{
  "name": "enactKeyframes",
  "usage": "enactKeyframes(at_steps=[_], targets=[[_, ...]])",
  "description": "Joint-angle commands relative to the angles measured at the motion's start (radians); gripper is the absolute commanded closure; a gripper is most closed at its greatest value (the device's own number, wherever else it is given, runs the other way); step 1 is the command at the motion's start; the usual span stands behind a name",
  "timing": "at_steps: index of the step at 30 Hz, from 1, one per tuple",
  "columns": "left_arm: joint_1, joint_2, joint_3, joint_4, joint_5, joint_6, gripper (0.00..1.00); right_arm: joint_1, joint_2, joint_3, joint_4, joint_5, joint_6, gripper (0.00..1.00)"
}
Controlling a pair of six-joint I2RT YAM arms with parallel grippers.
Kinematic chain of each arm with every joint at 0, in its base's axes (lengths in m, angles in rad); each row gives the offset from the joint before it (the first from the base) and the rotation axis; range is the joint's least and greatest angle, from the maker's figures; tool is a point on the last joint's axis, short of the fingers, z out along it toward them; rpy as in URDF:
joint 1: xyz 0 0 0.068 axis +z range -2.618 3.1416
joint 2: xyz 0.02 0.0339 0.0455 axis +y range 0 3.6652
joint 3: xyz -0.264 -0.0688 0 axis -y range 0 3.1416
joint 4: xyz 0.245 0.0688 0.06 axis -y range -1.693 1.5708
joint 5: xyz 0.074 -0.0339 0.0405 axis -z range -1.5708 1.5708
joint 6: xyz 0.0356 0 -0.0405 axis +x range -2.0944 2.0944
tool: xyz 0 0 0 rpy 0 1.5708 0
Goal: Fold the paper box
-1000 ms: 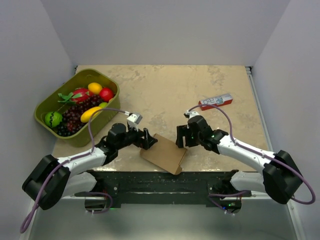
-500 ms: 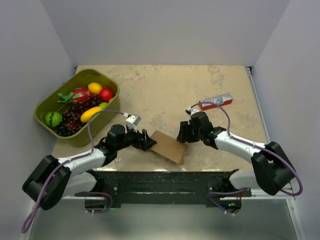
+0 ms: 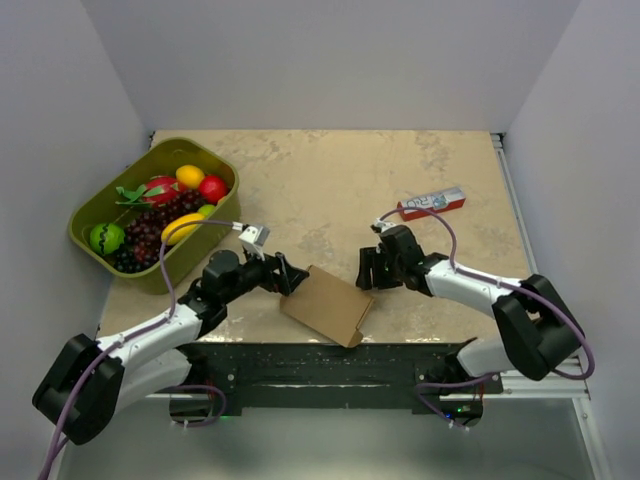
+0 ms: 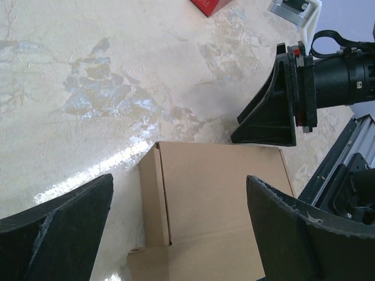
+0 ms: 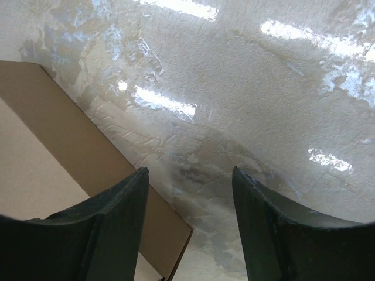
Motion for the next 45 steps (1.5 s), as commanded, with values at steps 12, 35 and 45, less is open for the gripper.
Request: enactKeyframes(at_steps=[12,35,45], targets=[[0.042,-0.164,-0.028,-0.054,0.053,-0.039,0.00,-0.001,-0.178,0.018,0.005,-0.227,-0.151,0.25],[0.041,-0.293,0.018,-0.210,0.050,-0.016,0.01,-0.003,0.057,0.068,-0.030,-0.137,-0.125,0.59],[0.041,-0.337,0.032,-0.253,0.049,-0.004,0.00,-0.026,0.120,0.097,-0.033,-0.144,-0.134,0.65]])
